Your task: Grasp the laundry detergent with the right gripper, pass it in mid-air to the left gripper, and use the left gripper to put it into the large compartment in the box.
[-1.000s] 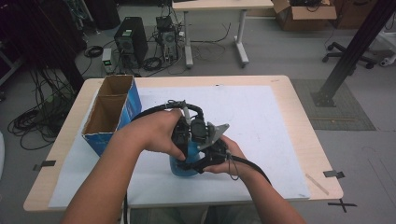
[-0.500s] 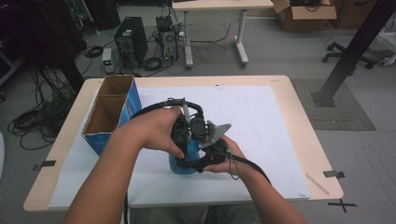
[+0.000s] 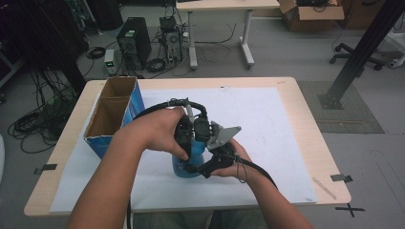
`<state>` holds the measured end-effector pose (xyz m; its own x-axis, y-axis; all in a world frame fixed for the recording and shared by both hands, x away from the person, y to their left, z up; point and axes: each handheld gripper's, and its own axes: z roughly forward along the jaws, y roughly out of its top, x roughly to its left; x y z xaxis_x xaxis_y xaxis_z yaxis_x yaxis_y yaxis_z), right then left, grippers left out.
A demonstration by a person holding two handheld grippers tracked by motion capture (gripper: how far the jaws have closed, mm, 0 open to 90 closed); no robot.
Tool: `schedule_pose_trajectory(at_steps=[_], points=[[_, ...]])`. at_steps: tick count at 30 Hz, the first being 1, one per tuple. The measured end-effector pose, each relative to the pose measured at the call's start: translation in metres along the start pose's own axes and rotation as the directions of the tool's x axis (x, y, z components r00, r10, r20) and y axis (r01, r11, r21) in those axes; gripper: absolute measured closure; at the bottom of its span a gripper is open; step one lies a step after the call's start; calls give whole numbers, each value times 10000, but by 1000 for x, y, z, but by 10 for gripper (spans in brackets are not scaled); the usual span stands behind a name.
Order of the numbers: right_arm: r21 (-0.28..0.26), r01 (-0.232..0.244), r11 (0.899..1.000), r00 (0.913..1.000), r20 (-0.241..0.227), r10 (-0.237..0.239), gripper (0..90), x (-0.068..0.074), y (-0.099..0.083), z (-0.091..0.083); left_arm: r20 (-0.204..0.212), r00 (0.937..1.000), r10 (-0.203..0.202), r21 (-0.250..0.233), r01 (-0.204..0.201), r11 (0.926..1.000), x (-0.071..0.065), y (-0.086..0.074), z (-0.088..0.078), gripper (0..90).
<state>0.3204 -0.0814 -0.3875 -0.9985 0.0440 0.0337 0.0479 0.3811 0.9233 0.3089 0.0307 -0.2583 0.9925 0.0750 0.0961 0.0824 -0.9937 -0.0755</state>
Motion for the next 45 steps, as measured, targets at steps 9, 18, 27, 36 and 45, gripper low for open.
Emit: schedule_pose_trajectory(at_steps=[9, 18, 27, 36, 45], points=[[-63, -136, 9999, 9999, 88, 137, 190, 0, 0, -2, -50, 10000, -31, 52, 32, 10000, 1, 0, -2, 389], [-92, -282, 9996, 9993, 234, 284, 102, 0, 0, -5, -33, 10000, -52, 158, 53, 9999, 2, 2, -5, 389], [-108, -332, 9994, 9994, 93, 333, 3, -1, -1, -17, -32, 9999, -115, 151, 115, 9998, 4, 4, -6, 388], [143, -168, 9998, 9984, 546, 160, 3, -4, -3, -44, 168, 9969, -765, 141, 763, 9970, 12, 4, -10, 388], [1217, 239, 9923, 9935, 1077, -371, 5, -12, -2, -86, 22, 9675, -2530, 207, 2529, 9673, 27, -4, -15, 387]])
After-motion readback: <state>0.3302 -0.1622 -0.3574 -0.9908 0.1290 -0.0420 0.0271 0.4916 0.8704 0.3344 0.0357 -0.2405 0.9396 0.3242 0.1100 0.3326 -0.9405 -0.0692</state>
